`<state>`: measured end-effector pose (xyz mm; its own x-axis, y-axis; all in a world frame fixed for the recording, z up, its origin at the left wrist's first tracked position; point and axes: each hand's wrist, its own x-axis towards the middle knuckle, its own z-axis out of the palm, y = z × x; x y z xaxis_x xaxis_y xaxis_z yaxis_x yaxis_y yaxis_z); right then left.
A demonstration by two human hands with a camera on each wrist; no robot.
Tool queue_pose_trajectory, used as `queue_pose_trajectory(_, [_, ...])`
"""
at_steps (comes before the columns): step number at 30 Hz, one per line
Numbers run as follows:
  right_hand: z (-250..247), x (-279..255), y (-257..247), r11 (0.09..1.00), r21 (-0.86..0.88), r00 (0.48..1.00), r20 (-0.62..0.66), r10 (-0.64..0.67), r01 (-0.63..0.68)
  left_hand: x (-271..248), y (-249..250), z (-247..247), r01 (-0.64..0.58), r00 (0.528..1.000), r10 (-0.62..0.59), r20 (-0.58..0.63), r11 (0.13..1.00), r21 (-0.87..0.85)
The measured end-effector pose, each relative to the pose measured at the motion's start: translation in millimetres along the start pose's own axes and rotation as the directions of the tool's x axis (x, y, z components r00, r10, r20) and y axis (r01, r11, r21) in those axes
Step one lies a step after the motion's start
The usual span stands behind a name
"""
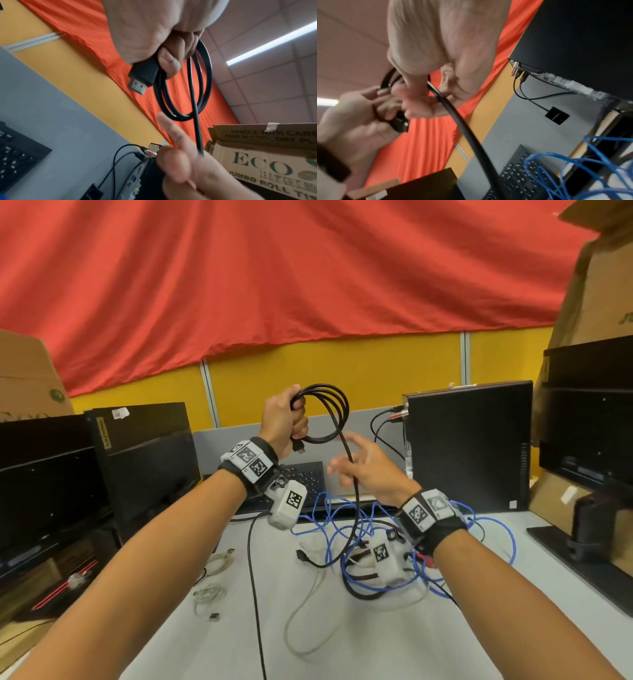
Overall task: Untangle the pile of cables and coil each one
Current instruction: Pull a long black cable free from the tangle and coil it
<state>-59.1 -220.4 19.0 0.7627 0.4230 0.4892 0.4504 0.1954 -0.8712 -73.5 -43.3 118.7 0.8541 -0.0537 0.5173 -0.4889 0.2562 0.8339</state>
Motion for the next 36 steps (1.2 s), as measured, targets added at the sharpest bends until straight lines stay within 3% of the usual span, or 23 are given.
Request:
queue_pose_trajectory(2, [-2,4,-12,0.999,-0.04,1.0,-0.01,-0.008,0.007,-2,0,1,0.038,0.999,-0.038,0.004,0.998,-0.044])
queue_pose_trajectory(4, [-8,3,-15,0.946,-0.325,0.999,-0.049,-0.017,0.0,-2,6,-1,0.039,0.999,-0.043,-0.03,0.992,-0.121])
queue_pose_trajectory(6, [-17,-2,-5,0.749,-0.663,0.999,0.001,0.032,-0.024,0,19,-4,0.007,0.997,-0.022,-0.076,0.979,-0.202])
queue_pose_trajectory(8, [-19,-11,20,0.516,-0.852,0.975,0.037,0.22,-0.084,3,35,-8,-0.024,0.994,-0.006,-0.112,0.966,-0.258])
queue_pose_trajectory(10, [-18,-19,45,0.447,-0.875,0.956,-0.053,0.29,-0.185,6,49,-13,-0.039,0.992,0.004,-0.126,0.961,-0.272])
queue_pose_trajectory(12, [-19,-21,63,0.564,-0.768,0.949,-0.185,0.256,-0.303,8,54,-13,-0.02,0.994,-0.009,-0.107,0.962,-0.271])
queue_pose_trajectory(14, [-17,-20,66,0.774,-0.529,0.934,-0.264,0.24,-0.348,7,52,-13,0.026,0.995,-0.052,-0.089,0.961,-0.275])
queue_pose_trajectory(16, [-15,-18,56,0.936,-0.253,0.942,-0.292,0.166,-0.244,5,43,-12,0.106,0.988,-0.134,-0.076,0.949,-0.296])
queue_pose_trajectory(18, [-15,-16,40,0.996,-0.02,0.939,-0.336,0.07,-0.081,2,32,-13,0.192,0.97,-0.23,-0.084,0.927,-0.321])
queue_pose_trajectory(23, [-16,-9,16,0.953,0.273,0.918,-0.397,-0.01,0.129,-5,9,-10,0.333,0.92,-0.383,-0.078,0.872,-0.359])
queue_pose_trajectory(30, [-22,-8,19,0.915,0.378,0.885,-0.462,0.052,0.143,-15,-4,3,0.402,0.895,-0.443,-0.051,0.851,-0.338])
queue_pose_trajectory(36, [-14,-7,14,0.797,0.599,0.968,-0.236,0.087,0.075,-22,-19,11,0.376,0.919,-0.39,-0.057,0.911,-0.168])
